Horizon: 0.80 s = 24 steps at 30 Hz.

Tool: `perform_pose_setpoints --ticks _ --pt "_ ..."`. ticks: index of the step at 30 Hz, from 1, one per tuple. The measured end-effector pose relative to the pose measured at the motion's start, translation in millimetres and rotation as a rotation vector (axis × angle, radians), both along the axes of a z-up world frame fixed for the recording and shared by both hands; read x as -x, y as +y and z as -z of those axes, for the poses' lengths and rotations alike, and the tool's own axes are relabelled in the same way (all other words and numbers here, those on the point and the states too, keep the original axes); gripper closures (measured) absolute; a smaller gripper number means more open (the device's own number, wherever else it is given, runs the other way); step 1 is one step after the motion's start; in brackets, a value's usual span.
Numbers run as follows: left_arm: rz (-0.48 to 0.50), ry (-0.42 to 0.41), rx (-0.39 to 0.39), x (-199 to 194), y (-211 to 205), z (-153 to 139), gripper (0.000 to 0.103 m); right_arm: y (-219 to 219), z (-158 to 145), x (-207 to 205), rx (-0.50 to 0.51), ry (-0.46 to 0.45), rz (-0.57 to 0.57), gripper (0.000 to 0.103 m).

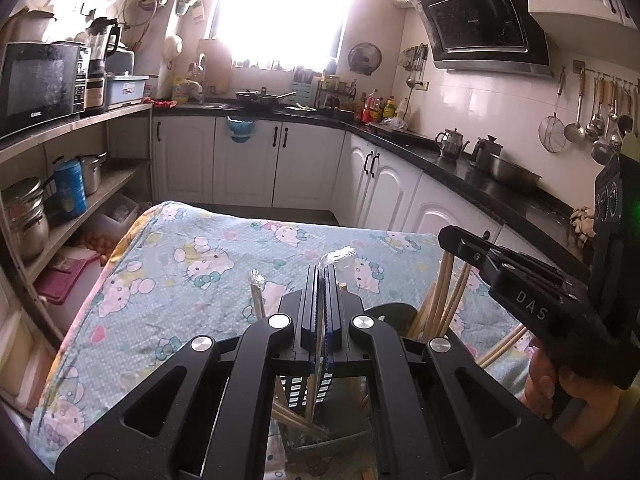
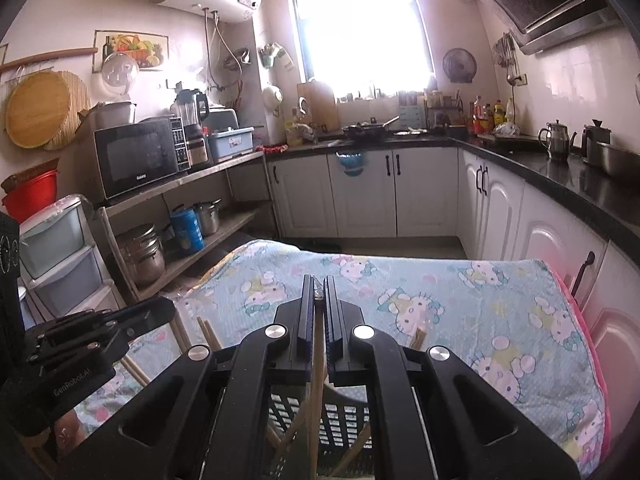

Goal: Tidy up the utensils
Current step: 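Open the left tool to drop its chopstick into the caddy while the right tool releases its own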

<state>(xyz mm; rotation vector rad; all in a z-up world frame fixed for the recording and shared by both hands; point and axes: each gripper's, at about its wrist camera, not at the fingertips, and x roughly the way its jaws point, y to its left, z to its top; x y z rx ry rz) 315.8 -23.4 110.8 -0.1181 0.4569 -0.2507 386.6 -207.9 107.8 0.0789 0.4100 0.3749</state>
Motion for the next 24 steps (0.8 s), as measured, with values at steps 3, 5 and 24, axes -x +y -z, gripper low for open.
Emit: perform_pose_setpoints --ticks 3,5,24 --pt "-0.002 0.001 0.001 0 0 0 0.103 -2 -2 1 0.002 0.013 0.003 0.087" --pt "-0.003 0.001 0.0 0 0 0 0.103 -6 -3 2 0.002 0.023 0.003 0.084" --pt "0.006 -0.015 -0.006 30 0 -1 0.065 -40 -14 46 -0.021 0.026 0.038 0.071"
